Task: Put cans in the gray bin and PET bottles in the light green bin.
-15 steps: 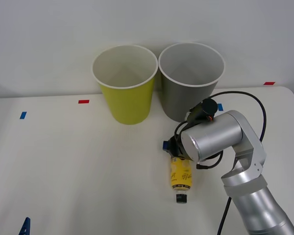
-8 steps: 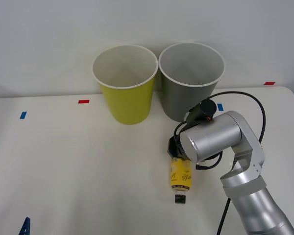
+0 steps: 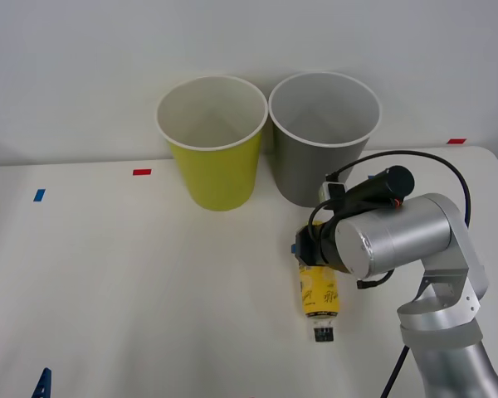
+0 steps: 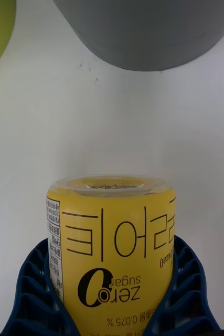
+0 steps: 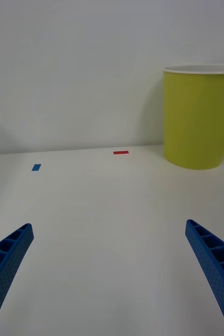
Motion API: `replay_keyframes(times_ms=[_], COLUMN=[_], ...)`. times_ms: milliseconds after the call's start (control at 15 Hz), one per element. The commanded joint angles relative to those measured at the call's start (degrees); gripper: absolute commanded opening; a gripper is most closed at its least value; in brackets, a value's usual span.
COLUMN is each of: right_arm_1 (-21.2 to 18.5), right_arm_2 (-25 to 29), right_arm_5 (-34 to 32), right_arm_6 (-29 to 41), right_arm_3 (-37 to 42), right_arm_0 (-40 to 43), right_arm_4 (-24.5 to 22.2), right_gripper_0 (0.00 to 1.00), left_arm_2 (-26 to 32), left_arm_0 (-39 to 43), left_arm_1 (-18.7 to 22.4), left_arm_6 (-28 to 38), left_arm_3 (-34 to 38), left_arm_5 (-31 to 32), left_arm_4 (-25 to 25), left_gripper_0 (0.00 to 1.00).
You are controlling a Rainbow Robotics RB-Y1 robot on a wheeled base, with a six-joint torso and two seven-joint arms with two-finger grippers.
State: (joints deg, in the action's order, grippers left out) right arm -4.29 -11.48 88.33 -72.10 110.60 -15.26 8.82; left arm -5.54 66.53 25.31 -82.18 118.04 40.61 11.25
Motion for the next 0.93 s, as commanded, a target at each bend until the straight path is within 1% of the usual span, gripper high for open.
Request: replay_keyframes(times_ms=[67, 133, 267, 400, 800, 933], right_arm_1=[1.39, 1.31, 0.69, 0.51, -0.80, -0.89], right_arm_2=[1.81, 1.72, 2.07, 3.39, 2.95, 2.34], right_arm_5=[0.00, 0.00, 0.61, 2.46, 2.55, 2.55], right_arm_6=[-5.24, -5.51, -5.33, -5.95, -6.03, -6.12], right_arm_3=[5.59, 7.61, 13.06, 17.28, 28.01, 30.20], right_arm_0=[1.19, 1.37, 1.98, 2.34, 1.81, 0.58], right_arm_4=[1.47, 2.17, 6.04, 8.32, 7.53, 5.42], right_gripper_0=[0.00, 0.00, 0.00, 0.00, 0.00, 0.00], left_arm_2=[0.00, 0.00, 0.00, 0.00, 0.00, 0.00], left_arm_0=[0.00, 0.00, 0.00, 0.00, 0.00, 0.00], left_arm_1=[0.00, 0.00, 0.00, 0.00, 0.00, 0.00], left_arm_6=[0.00, 0.00, 0.00, 0.00, 0.00, 0.00], left_arm_3=[0.00, 0.00, 0.00, 0.00, 0.00, 0.00], left_arm_5=[0.00, 0.00, 0.00, 0.00, 0.00, 0.00], left_arm_4=[0.00, 0.00, 0.00, 0.00, 0.00, 0.00], left_gripper_0=[1.00, 1.00, 1.00, 1.00, 1.00, 1.00])
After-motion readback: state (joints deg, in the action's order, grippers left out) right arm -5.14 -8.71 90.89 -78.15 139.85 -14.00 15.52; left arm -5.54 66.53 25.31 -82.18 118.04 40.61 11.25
